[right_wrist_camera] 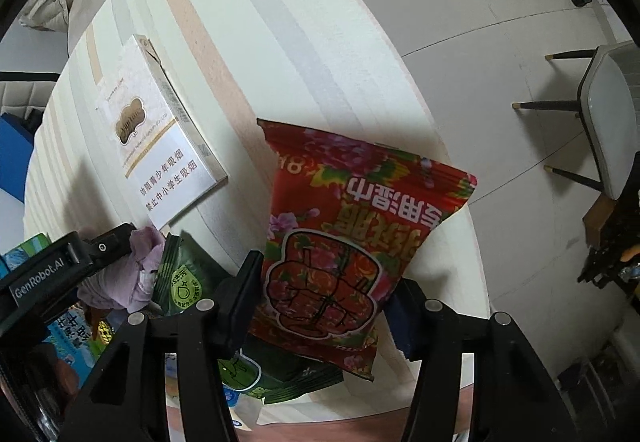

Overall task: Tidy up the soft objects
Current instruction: 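Carry towel and red bag into the box and open both tools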

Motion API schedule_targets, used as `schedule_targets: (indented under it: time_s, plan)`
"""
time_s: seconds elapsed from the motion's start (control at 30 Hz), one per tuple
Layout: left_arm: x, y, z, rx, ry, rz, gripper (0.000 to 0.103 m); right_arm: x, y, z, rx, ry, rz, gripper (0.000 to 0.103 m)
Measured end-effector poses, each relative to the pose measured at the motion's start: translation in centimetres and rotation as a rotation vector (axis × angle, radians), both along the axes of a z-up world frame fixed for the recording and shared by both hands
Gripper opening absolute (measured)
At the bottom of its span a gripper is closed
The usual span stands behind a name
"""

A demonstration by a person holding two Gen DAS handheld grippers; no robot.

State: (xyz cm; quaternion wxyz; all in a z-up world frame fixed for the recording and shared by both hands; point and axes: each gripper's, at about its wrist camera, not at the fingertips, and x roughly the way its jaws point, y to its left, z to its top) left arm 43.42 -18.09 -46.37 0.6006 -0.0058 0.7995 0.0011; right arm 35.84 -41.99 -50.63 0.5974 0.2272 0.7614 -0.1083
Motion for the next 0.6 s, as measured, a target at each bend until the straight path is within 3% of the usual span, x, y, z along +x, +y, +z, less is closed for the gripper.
schedule_targets:
  time_s: [0.17, 0.4, 0.6]
  plan:
    - [-0.1, -1.4, 0.5, 0.032, -0.054, -0.063, 0.045, 0.2, 0.6, 1.1, -0.045, -0.021, 0.033, 0.053]
    - [0.1, -0.4, 2.1, 0.05, -0.093, -0.08, 0.043, -0.5, 0.9, 2.0, -0.054, -0.042, 0.043, 0.048]
    - [-1.6, -1.4, 6.6, 0.025, -0.155, -0.089, 0.043, -0.8, 0.7, 3.4, -0.035, -0.067, 0.034, 0.047]
